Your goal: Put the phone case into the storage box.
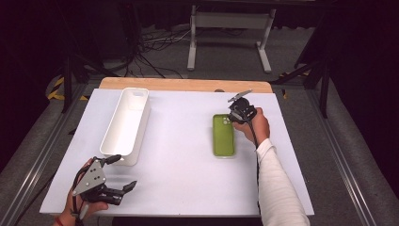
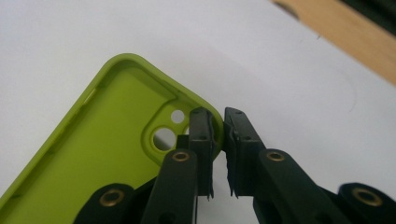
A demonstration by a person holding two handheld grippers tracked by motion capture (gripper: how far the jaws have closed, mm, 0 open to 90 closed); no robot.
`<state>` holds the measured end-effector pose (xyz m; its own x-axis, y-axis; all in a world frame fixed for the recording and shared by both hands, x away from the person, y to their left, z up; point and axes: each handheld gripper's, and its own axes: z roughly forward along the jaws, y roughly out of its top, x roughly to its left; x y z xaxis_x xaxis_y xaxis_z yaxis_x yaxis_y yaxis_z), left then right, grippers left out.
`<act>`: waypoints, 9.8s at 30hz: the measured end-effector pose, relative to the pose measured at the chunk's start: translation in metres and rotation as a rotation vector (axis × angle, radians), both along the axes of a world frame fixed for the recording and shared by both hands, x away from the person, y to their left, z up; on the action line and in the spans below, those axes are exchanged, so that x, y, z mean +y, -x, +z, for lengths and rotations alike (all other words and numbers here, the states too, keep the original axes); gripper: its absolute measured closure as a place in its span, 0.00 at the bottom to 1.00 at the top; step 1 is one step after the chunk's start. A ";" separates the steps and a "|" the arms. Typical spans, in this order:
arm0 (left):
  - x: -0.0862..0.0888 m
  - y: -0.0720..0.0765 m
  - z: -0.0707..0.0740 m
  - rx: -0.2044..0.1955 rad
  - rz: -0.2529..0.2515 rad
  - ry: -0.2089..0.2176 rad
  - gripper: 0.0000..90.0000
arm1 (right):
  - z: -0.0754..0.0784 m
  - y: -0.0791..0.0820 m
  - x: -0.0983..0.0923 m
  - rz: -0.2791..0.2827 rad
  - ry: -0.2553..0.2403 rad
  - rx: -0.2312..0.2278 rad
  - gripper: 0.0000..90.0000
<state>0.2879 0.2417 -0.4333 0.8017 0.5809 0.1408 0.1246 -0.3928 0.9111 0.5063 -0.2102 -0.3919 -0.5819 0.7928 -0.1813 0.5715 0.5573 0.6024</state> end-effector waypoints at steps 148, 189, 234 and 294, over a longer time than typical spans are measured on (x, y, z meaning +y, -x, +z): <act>-0.106 -0.075 0.061 0.051 -0.122 0.211 0.76 | 0.023 0.179 0.101 0.320 -0.144 -0.787 0.91; -0.068 -0.072 0.070 -0.005 -0.049 0.288 0.86 | 0.015 0.195 0.075 0.369 -0.292 -0.669 0.55; -0.040 -0.064 0.083 -0.062 -0.020 0.287 0.86 | -0.017 0.206 0.014 0.292 -0.253 -0.587 0.33; 0.024 -0.092 0.107 -0.139 0.096 0.328 0.86 | -0.036 0.212 -0.005 0.242 -0.220 -0.483 0.05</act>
<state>0.3796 0.2653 -0.3262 0.7276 0.6849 0.0385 0.0127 -0.0696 0.9975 0.2942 -0.2155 -0.4279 -0.6437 0.6963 -0.3174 0.0752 0.4703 0.8793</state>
